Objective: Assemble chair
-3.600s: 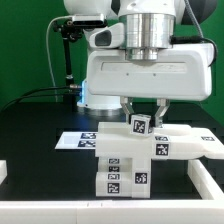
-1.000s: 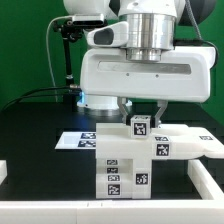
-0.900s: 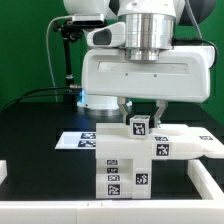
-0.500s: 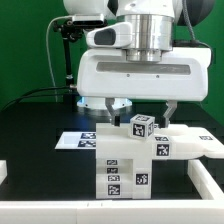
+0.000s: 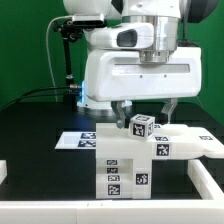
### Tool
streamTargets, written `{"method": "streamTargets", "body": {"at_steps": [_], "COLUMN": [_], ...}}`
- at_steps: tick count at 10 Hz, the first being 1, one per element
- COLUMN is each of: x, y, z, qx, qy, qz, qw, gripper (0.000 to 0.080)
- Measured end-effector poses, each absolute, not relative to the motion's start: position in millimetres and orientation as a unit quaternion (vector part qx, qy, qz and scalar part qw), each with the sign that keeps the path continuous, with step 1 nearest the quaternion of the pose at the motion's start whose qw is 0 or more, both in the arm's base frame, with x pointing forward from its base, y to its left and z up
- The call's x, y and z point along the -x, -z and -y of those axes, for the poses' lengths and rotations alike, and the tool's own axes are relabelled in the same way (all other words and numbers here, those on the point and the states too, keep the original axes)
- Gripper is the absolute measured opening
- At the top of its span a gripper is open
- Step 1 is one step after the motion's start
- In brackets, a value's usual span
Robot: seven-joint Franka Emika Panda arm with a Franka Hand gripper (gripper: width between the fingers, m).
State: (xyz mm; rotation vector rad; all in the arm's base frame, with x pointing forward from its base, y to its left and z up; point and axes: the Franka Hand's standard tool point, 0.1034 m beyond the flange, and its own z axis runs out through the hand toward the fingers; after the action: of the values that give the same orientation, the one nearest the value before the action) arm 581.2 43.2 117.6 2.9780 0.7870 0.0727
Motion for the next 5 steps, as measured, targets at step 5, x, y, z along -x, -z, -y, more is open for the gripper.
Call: {"method": "streamTargets", "body": {"at_steps": [5], "x": [-599], "y": [-124.7], "z": [-35], "qx": [-0.924], "qy": [-0.012], "qz": [-0.381], "qw": [0.039], "gripper": [0.0538]}}
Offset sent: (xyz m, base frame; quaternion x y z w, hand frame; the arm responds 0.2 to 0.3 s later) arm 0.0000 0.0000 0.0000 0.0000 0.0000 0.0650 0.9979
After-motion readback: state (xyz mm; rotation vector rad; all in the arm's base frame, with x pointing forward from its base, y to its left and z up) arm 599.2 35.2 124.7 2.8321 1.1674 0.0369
